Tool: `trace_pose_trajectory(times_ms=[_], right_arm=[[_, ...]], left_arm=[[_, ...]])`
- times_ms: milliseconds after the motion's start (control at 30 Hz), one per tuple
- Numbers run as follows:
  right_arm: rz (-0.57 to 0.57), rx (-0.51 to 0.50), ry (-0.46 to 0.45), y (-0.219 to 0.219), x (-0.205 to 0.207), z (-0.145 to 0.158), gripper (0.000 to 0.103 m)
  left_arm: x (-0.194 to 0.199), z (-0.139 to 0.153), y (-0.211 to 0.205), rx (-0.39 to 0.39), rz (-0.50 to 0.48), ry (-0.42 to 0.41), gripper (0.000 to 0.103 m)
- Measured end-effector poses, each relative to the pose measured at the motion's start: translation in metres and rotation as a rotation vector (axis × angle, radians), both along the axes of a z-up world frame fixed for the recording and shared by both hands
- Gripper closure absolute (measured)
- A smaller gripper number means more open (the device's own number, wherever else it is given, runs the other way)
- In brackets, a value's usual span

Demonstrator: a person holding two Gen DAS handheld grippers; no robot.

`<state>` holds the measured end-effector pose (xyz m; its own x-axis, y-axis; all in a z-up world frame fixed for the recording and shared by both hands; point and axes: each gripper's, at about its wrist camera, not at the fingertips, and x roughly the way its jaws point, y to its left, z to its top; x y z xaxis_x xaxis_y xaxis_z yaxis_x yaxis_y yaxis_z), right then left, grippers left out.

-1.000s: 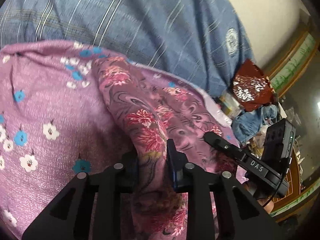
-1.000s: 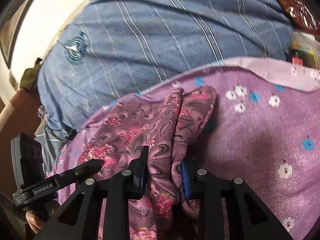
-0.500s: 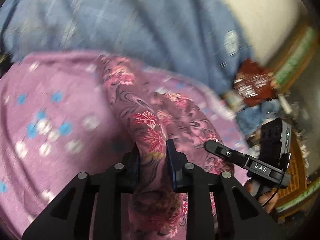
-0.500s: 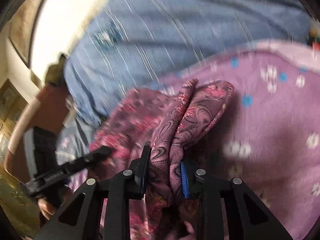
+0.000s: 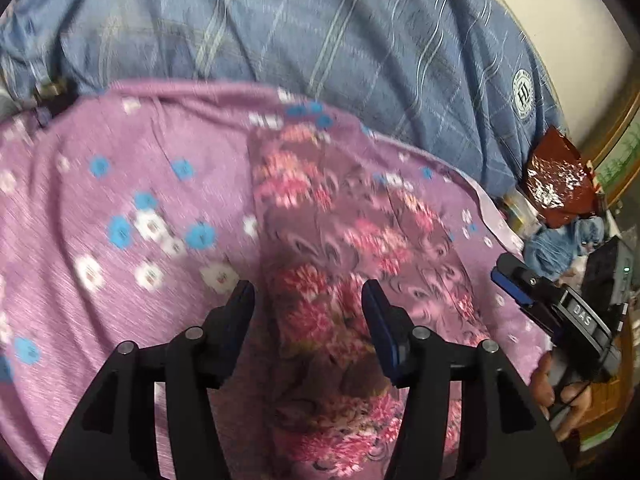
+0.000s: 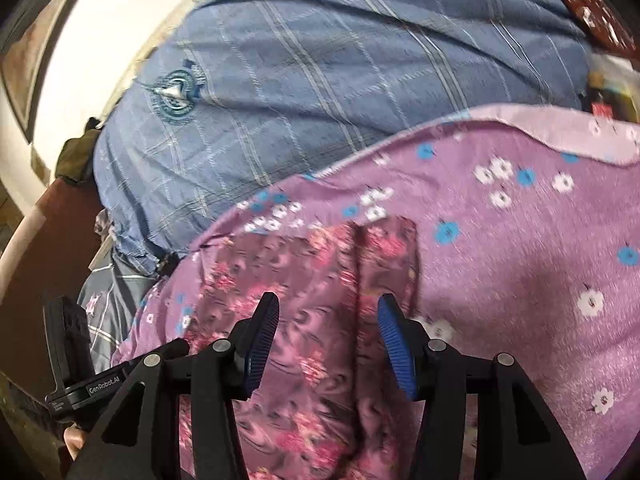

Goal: Fold small clothes

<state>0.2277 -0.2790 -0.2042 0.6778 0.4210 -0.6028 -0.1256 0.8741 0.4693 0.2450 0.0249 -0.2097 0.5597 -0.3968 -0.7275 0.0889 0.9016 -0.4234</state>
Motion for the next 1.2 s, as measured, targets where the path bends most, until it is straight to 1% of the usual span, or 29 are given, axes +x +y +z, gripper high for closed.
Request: trace_pose_trajectory(times_ms=[67,100,133,167,200,233,267,300,333,367,400,433,467,533,600,633,667,700,767,833,867,900,933,1000,1067,1200], right_arm=[[0.022,-0.030,-0.037,0.013,-0.001,0.005,0.071],[0.037,-0.061,-0.051,0.022,0.000,0.007,0.089],[0.042,-0.093,-0.048,0.030,0.001,0.007,0.093],[0.042,-0.108,-0.036,0.035,0.003,0.003,0.093],[0.040,-0.124,0.008,0.041,0.011,-0.007,0.093],[0.029,-0.156,0.091,0.045,0.025,-0.026,0.092],[0.028,-0.181,0.165,0.049,0.037,-0.044,0.092],[0.016,-0.170,0.152,0.048,0.039,-0.049,0.092],[0.001,-0.155,0.126,0.046,0.039,-0.047,0.092],[0.000,-0.153,0.142,0.045,0.037,-0.041,0.091],[-0.010,-0.138,0.128,0.042,0.029,-0.033,0.087],[-0.026,-0.138,0.098,0.040,0.019,-0.026,0.087],[-0.054,-0.182,0.054,0.040,0.002,-0.016,0.086],[-0.091,-0.264,0.010,0.043,-0.023,-0.001,0.085],[-0.093,-0.307,-0.029,0.047,-0.053,0.016,0.082],[-0.097,-0.329,-0.043,0.048,-0.068,0.023,0.077],[-0.101,-0.369,-0.054,0.052,-0.087,0.030,0.073],[-0.100,-0.393,-0.058,0.055,-0.097,0.035,0.068],[-0.083,-0.441,-0.076,0.061,-0.125,0.049,0.066],[-0.080,-0.480,-0.088,0.064,-0.145,0.062,0.065],[-0.077,-0.489,-0.099,0.066,-0.158,0.071,0.065],[-0.080,-0.490,-0.108,0.065,-0.167,0.078,0.062],[-0.088,-0.492,-0.118,0.065,-0.177,0.085,0.058],[-0.111,-0.500,-0.136,0.063,-0.196,0.100,0.055],[-0.122,-0.508,-0.163,0.063,-0.213,0.113,0.053],[-0.145,-0.522,-0.210,0.065,-0.240,0.134,0.047]], left_arm=[[-0.003,0.007,-0.003,0.027,0.016,-0.052,0.042],[-0.005,0.009,-0.006,0.045,0.018,-0.069,0.033],[-0.004,0.008,-0.010,0.080,0.012,-0.079,0.023],[-0.004,0.005,-0.013,0.117,0.002,-0.076,0.019],[-0.001,-0.003,-0.020,0.171,-0.011,-0.058,0.018],[0.007,-0.018,-0.027,0.252,-0.033,-0.008,0.018],[0.013,-0.033,-0.032,0.304,-0.051,0.046,0.016],[0.016,-0.042,-0.030,0.273,-0.038,0.076,0.016],[0.014,-0.038,-0.024,0.233,-0.005,0.076,0.017],[0.010,-0.028,-0.018,0.194,0.017,0.087,0.017],[0.005,-0.020,-0.016,0.174,0.014,0.067,0.017],[-0.004,-0.006,-0.014,0.167,0.024,0.014,0.017],[-0.016,0.006,-0.013,0.195,0.056,-0.032,0.017],[-0.044,0.032,-0.011,0.261,0.122,-0.106,0.016],[-0.073,0.051,-0.013,0.301,0.136,-0.158,0.016],[-0.090,0.062,-0.014,0.336,0.148,-0.189,0.013],[-0.104,0.070,-0.016,0.367,0.158,-0.210,0.013],[-0.117,0.079,-0.017,0.393,0.162,-0.229,0.013],[-0.140,0.098,-0.022,0.431,0.152,-0.263,0.013],[-0.167,0.118,-0.025,0.486,0.170,-0.302,0.012],[-0.177,0.127,-0.026,0.500,0.176,-0.320,0.012],[-0.186,0.135,-0.027,0.508,0.180,-0.338,0.009],[-0.195,0.143,-0.029,0.512,0.183,-0.353,0.004],[-0.215,0.158,-0.030,0.511,0.190,-0.390,0.000],[-0.236,0.173,-0.030,0.516,0.212,-0.440,0.000],[-0.262,0.195,-0.031,0.521,0.213,-0.493,0.000]])
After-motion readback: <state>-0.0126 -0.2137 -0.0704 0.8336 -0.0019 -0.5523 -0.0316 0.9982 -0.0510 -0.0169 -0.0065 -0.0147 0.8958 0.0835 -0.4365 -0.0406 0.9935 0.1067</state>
